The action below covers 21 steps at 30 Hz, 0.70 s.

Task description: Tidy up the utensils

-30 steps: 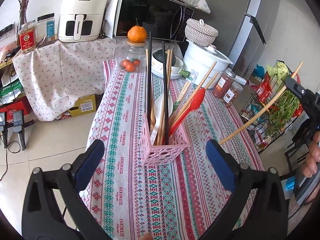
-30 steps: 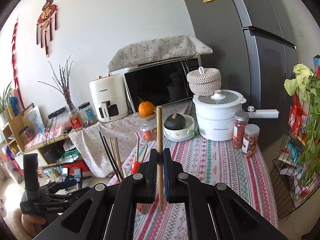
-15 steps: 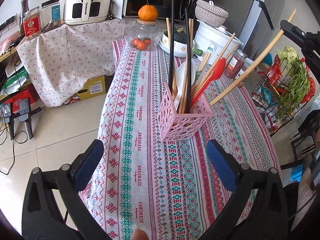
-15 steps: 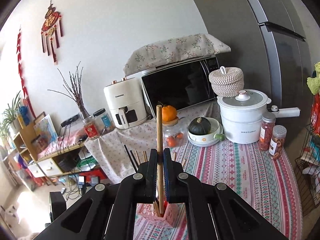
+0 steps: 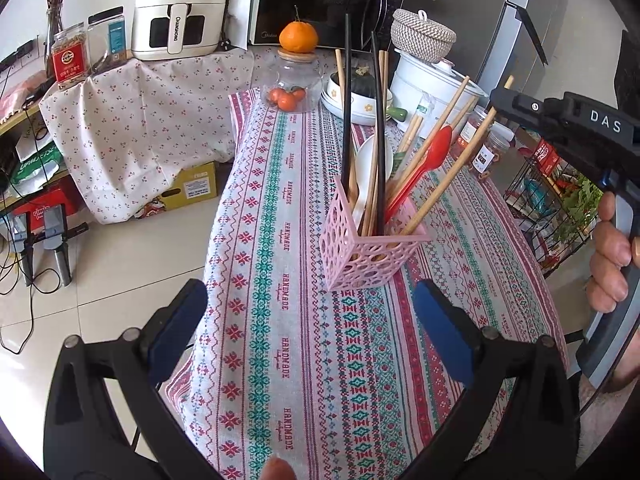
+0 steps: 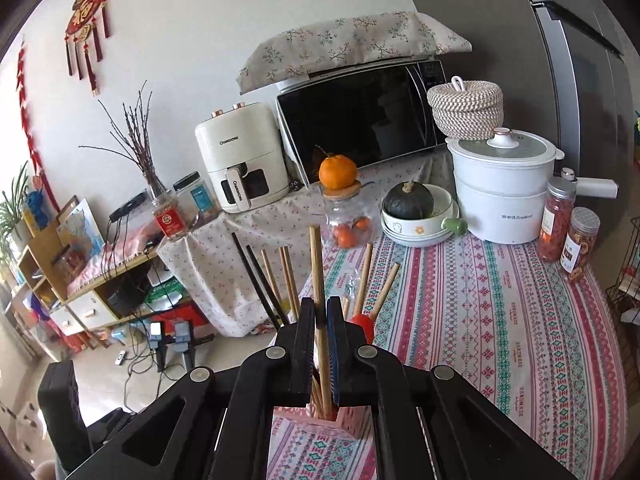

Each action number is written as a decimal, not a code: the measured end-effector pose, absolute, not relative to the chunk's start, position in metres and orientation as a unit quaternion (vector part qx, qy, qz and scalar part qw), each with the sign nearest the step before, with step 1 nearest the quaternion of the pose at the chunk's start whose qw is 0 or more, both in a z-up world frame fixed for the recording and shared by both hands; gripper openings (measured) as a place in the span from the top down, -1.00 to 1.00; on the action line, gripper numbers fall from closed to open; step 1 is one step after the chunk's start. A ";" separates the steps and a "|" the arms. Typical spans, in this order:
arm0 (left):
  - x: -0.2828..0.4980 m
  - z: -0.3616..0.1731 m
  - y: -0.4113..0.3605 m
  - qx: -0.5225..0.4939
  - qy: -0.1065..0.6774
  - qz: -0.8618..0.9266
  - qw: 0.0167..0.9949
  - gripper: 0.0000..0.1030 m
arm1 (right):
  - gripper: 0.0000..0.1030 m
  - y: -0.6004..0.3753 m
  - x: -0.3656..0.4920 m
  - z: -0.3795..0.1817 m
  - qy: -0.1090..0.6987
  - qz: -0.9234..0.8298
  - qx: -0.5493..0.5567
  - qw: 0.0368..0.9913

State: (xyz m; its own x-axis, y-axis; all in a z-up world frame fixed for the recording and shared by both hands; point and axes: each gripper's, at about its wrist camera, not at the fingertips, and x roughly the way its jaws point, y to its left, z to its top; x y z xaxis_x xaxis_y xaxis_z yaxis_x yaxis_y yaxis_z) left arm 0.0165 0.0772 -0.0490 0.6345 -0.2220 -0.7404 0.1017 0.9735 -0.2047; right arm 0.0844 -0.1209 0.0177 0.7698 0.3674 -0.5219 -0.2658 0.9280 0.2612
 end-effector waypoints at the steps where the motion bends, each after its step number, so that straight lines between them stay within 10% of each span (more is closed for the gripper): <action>1: 0.016 -0.048 0.076 -0.072 0.415 -0.088 0.903 -0.98 | 0.78 -0.123 0.084 0.018 0.295 0.167 0.088 0.937; 10: 0.013 -0.041 0.072 -0.074 0.391 -0.068 0.915 -0.98 | -0.48 -0.150 0.066 0.037 0.273 0.138 0.091 0.948; 16: 0.008 -0.036 0.065 -0.079 0.383 -0.059 0.918 -0.99 | -0.98 -0.174 0.047 0.047 0.276 0.102 0.076 0.953; 21: -0.002 -0.022 0.055 -0.078 0.362 -0.061 0.927 -0.99 | -1.00 -0.195 0.027 0.051 0.274 0.058 0.060 0.958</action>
State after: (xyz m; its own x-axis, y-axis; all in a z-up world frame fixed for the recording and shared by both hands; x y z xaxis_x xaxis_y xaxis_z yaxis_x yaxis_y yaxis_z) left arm -0.0017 0.0547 -0.0219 0.7302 -0.1686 -0.6621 0.0563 0.9806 -0.1877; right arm 0.0267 -0.1955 0.0507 0.8431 0.1443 -0.5181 -0.0788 0.9861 0.1465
